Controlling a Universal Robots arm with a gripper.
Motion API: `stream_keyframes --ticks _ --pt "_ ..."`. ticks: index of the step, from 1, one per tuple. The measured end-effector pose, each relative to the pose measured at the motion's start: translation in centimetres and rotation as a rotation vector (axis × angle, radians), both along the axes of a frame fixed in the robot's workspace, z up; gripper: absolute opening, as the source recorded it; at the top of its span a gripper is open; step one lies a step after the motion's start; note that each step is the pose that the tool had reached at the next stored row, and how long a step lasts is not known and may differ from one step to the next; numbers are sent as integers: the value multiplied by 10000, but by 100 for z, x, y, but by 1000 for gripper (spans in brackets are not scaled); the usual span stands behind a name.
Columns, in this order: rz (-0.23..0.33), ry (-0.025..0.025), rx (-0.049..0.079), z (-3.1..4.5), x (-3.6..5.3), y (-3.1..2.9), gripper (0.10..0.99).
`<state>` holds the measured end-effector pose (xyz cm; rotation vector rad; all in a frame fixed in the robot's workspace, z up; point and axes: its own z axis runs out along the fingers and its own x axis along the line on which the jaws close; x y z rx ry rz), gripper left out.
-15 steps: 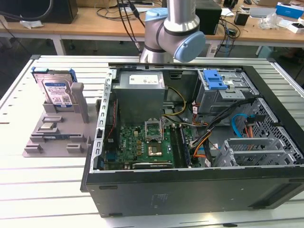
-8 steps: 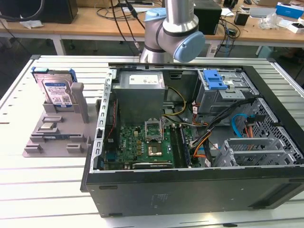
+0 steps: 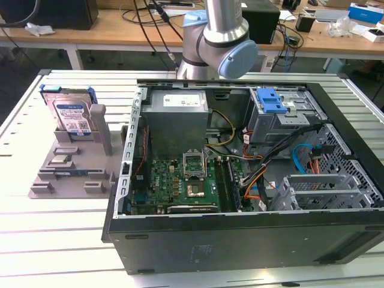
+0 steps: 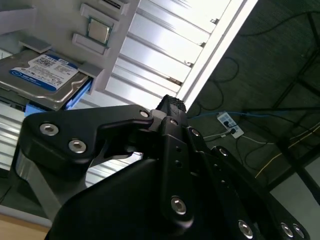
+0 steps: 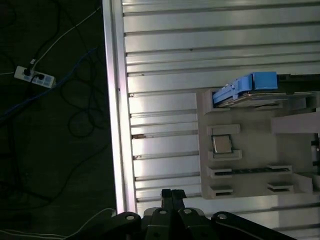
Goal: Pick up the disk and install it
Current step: 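Reach for the disk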
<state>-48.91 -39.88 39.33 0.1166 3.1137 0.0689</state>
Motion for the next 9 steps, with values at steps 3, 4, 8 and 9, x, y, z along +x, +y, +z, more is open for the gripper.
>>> stream_keyframes --ticks 3,4,8,9 --pt "0 0 -1 0 -77 0 106" --pt "-1 1 -1 0 -90 2 106" --pt "0 0 -15 -2 -100 45 106" --pt "1 0 -28 -2 -85 50 106"
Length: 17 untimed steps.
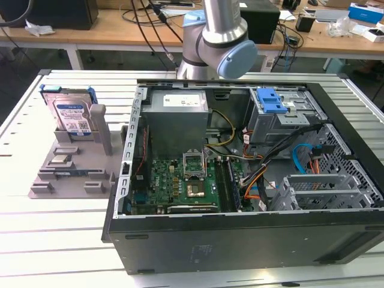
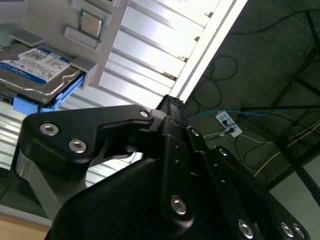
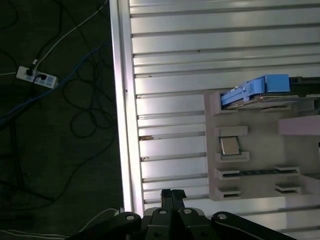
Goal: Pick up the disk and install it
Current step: 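Reach for the disk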
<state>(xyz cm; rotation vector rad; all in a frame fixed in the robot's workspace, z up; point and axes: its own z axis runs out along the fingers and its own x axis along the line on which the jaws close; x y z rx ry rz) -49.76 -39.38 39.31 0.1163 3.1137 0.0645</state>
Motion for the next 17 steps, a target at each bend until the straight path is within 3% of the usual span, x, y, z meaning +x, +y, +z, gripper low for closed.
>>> stream_keyframes --ticks 3,8,10,12,15,17 --pt "0 0 -57 0 83 15 106" --pt "-2 18 -146 -4 322 51 106" --pt "0 38 -197 -9 443 88 106" --pt "-3 45 -237 -16 508 120 106" --pt "-1 67 -326 -34 677 227 106" --pt "-1 75 -355 -41 738 272 106"
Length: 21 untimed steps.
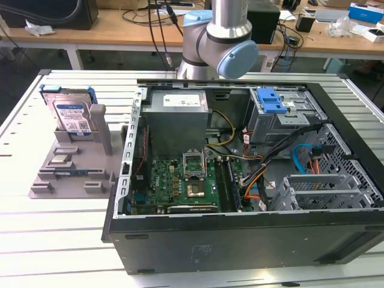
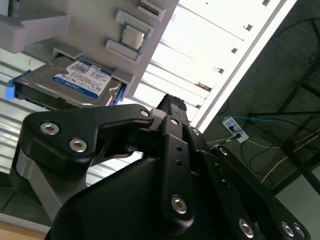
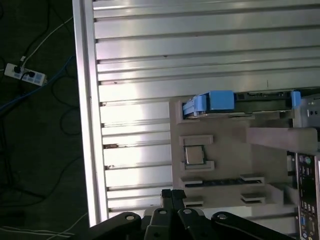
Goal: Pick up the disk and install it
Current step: 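Reach for the disk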
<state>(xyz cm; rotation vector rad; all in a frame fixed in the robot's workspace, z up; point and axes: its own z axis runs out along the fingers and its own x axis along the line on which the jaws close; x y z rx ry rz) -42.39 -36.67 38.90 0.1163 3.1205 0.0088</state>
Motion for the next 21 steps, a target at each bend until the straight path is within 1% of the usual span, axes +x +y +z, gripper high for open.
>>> stream_keyframes --ticks 6,7,9,10,13,16,21 --pt "0 21 -83 -25 186 140 106" --pt "0 30 -107 -30 236 178 106" --pt "0 37 -136 -40 296 225 106" --pt "1 43 -155 -46 340 261 106" --pt "0 56 -190 -57 426 325 106" --pt "1 69 -205 -59 486 349 106" --pt "0 68 -209 -60 495 351 106"
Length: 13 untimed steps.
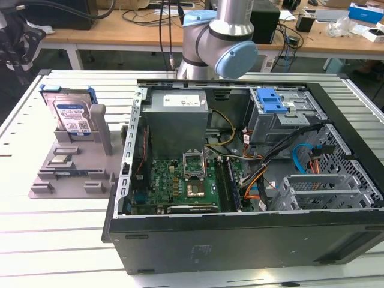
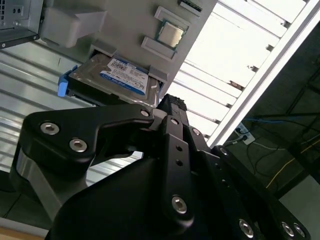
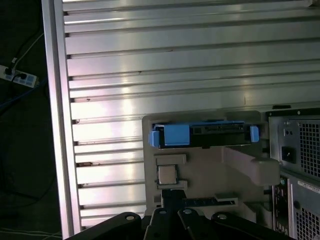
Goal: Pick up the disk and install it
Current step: 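Reach for the disk, then pick up the disk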
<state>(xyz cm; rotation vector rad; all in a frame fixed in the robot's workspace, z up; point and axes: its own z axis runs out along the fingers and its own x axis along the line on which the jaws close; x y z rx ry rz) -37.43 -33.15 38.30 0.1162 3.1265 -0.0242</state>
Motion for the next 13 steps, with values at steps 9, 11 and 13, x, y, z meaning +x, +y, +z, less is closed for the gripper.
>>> stream_keyframes --ticks 9,11,13 --pt "-1 0 0 0 2 0 106" --pt "438 -1 0 0 3 0 106" --pt "1244 0 0 0 3 0 106"
